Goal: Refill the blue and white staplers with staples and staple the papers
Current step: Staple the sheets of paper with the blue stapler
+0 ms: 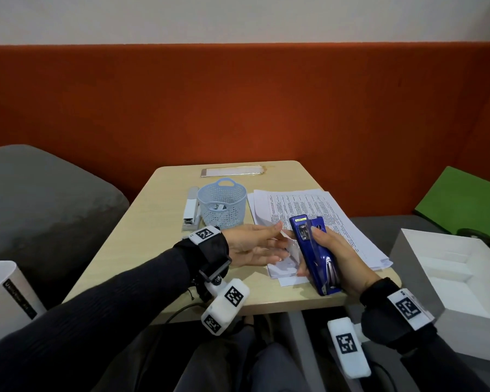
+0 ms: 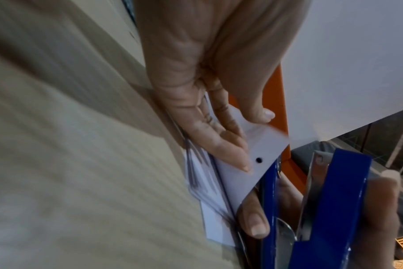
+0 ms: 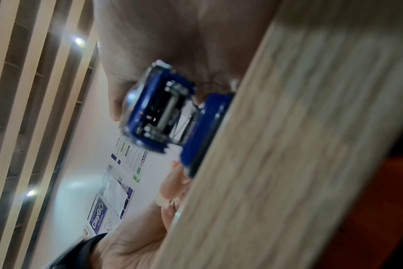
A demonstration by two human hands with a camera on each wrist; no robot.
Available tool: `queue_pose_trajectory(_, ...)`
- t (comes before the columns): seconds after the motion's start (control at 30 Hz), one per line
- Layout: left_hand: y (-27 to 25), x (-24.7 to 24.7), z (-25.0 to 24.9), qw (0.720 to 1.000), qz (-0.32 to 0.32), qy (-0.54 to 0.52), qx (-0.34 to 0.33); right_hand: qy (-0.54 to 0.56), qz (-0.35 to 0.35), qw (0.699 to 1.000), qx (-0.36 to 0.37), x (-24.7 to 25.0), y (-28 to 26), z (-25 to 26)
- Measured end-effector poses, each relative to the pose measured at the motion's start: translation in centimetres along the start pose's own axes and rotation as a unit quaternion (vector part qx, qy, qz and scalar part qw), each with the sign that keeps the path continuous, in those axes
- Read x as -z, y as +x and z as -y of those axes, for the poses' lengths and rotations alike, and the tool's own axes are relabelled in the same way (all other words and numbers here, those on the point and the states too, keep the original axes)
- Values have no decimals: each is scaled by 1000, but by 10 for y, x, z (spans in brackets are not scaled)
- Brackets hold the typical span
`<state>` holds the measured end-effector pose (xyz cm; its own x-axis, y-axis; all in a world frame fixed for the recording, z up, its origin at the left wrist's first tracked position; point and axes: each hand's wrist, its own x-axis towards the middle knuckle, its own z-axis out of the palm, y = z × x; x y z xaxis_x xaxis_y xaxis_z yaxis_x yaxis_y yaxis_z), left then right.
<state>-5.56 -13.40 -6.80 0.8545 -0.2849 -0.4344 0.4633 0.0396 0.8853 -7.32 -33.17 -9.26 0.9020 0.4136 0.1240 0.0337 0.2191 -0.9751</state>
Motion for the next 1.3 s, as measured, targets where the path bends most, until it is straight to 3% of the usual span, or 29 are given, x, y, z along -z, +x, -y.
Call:
queue_pose_trajectory(0.3,4,1,-2,999,-20,38,3,-23,11,1000,17,2,3,-3)
queue_pose_trajectory(1.13,-5,11,-5,999,11,21,24,-67,3,998,15,0,-1,0)
queue_pose_trajectory(1.3,-10,19,-4,999,4,30,38,-69,-38,997,-5,1,1,-1)
